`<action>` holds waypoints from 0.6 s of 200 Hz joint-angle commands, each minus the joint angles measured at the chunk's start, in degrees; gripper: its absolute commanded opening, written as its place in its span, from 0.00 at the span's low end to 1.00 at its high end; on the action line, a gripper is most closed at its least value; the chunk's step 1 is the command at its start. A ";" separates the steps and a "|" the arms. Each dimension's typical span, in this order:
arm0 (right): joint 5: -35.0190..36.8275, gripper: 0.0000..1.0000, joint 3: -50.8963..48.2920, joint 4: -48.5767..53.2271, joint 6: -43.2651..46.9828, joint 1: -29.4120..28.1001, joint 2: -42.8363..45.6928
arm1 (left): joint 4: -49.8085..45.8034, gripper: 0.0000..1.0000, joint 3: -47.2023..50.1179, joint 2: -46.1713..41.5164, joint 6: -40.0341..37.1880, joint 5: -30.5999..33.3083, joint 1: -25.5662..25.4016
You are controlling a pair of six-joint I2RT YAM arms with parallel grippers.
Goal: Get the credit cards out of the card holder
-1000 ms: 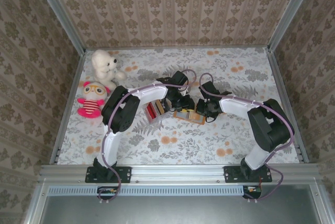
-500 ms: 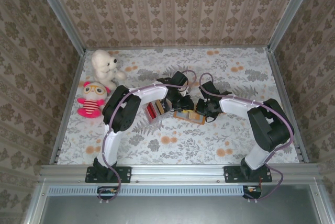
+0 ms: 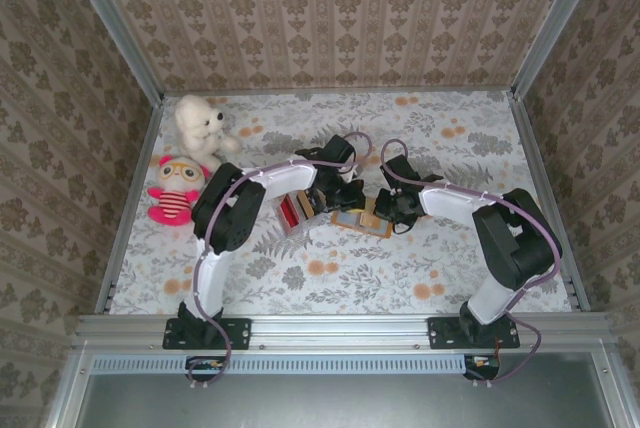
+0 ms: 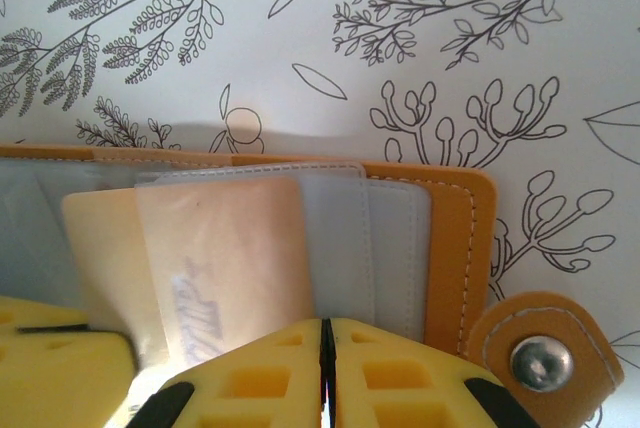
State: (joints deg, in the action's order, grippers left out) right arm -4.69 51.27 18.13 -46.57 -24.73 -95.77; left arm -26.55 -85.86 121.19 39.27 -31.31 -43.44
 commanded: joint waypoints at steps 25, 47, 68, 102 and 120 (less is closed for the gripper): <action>1.70 0.11 -2.03 3.68 2.49 0.81 0.15 | -7.05 0.00 1.50 -6.87 -4.52 9.26 0.82; 0.95 0.12 -2.14 2.71 2.79 0.87 2.19 | -9.01 0.00 0.59 -9.19 -5.63 9.40 1.50; -2.46 0.18 -1.74 0.35 3.12 1.37 5.22 | -10.37 0.00 -0.59 -11.90 -6.83 9.25 2.43; -6.02 0.30 1.38 0.06 4.16 2.01 11.12 | -9.17 0.00 -0.78 -16.54 -6.06 8.22 4.16; -8.49 0.36 1.63 -1.54 4.12 2.95 14.43 | -8.60 0.00 -0.50 -18.90 -6.09 7.69 5.31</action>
State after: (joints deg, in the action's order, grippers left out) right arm -8.88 50.76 18.09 -43.22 -22.74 -86.21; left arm -34.59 -85.14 106.69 34.44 -23.29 -39.46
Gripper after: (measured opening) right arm 0.327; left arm 0.051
